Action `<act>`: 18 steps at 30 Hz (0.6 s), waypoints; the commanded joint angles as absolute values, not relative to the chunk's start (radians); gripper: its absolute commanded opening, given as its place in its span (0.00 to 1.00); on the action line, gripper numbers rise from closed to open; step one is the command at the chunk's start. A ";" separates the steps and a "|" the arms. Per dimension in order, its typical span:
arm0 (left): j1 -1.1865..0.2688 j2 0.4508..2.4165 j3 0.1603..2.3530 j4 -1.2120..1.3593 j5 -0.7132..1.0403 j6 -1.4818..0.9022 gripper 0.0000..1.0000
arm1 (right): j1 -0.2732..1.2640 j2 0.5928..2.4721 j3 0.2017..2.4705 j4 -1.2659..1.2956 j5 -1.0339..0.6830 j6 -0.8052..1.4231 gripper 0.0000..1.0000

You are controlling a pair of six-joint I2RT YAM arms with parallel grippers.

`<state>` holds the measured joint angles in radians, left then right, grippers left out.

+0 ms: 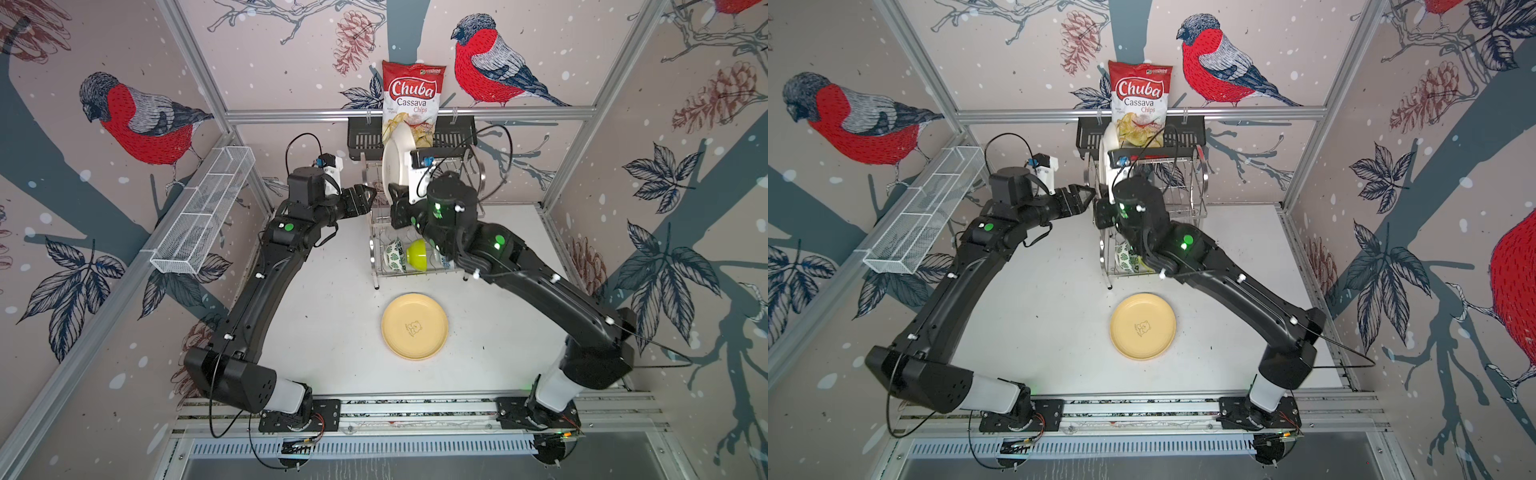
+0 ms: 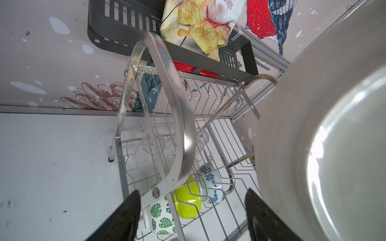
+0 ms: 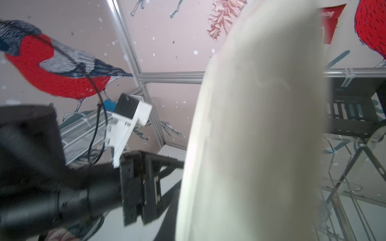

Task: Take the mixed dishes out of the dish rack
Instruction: 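Lift the white floral plate out and swing it down toward the cream plate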

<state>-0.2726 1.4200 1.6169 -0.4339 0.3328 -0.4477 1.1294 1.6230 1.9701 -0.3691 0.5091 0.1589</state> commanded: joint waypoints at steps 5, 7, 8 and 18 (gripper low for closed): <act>-0.268 1.291 1.588 -0.568 0.243 -0.428 0.88 | 1.369 1.415 1.699 -0.183 0.869 -0.017 0.00; -0.261 1.259 1.587 -0.607 0.236 -0.424 0.92 | 1.432 1.369 1.628 -0.176 0.932 -0.031 0.00; -0.256 1.245 1.585 -0.623 0.237 -0.423 0.94 | 1.466 1.350 1.594 -0.178 0.969 -0.037 0.00; -0.226 1.173 1.628 -0.789 0.393 -0.399 0.97 | 1.755 1.406 1.363 -0.170 1.396 -0.258 0.00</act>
